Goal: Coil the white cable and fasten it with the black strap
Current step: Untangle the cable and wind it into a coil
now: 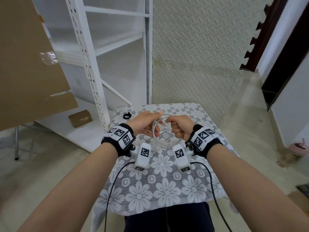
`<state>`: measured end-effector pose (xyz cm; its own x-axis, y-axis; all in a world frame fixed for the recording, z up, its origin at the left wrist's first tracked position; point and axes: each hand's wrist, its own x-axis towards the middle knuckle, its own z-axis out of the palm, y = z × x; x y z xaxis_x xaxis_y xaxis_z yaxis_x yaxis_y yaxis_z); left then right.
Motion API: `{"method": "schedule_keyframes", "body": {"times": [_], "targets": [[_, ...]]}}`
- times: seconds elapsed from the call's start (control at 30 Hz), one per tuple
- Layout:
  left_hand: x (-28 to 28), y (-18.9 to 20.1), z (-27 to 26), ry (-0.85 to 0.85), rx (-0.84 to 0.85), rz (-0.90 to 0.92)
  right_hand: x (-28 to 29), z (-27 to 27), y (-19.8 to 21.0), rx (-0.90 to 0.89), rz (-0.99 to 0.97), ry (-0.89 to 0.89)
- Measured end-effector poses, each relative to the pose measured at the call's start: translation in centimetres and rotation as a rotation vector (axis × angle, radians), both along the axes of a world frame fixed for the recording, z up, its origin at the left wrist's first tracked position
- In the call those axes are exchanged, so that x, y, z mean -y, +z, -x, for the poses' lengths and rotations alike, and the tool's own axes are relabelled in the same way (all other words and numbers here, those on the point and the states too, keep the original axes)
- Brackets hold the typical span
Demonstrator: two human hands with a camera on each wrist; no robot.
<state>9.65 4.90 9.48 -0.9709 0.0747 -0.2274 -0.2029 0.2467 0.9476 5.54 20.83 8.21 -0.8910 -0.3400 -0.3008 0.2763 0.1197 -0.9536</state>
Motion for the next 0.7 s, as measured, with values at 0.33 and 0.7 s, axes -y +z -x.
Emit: {"method": "schedule_keyframes", "body": {"times": [0.33,0.7], "targets": [[-0.1,-0.7,0.0,-0.085,-0.047,0.008,0.0,-0.4,-0.1,0.006,-0.144,0.074],[-0.9,-1.2,-0.1,-0.092,-0.067,-0.027,0.6,-0.4,-0.5,-0.053,-0.185,-0.011]]}}
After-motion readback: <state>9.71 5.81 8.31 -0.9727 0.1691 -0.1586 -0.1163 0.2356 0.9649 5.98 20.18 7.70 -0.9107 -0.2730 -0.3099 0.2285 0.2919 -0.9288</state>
